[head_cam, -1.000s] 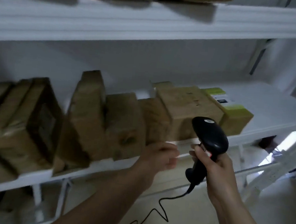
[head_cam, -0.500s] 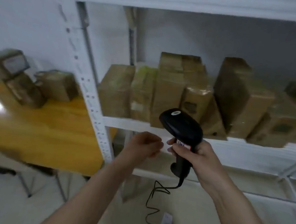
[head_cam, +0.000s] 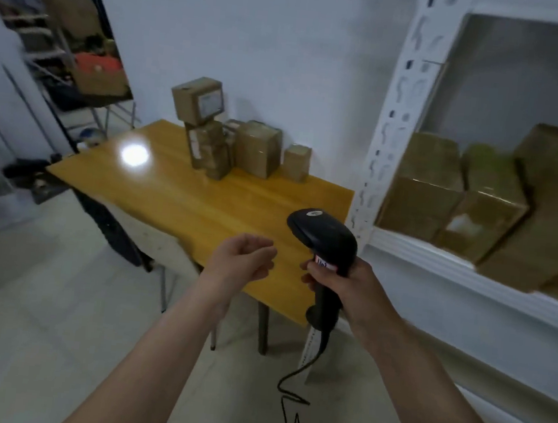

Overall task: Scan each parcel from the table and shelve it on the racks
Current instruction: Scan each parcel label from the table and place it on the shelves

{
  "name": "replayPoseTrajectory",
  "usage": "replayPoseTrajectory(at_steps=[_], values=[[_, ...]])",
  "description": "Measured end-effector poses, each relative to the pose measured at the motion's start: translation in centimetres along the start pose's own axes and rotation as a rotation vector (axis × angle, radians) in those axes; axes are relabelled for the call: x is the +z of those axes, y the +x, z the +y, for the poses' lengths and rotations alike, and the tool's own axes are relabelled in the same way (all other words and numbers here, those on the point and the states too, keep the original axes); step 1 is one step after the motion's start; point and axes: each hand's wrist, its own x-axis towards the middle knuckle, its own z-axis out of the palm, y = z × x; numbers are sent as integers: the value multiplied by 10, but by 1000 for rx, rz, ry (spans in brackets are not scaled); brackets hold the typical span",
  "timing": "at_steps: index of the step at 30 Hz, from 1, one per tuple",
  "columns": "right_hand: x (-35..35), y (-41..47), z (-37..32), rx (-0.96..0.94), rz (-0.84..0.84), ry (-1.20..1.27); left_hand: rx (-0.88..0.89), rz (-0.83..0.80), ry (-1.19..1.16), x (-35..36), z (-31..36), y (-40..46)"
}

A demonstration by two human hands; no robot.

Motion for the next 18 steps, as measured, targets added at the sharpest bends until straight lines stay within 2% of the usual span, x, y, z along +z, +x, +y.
replayPoseTrajectory(at_steps=[9, 14, 18], values=[[84, 91, 1, 67, -69, -30, -56, 134, -63, -90, -11, 49], [119, 160, -5, 78, -118, -42, -63, 190, -74, -131, -3, 117], [137, 222, -13, 111, -91, 21, -111, 143, -14, -148, 13, 189]])
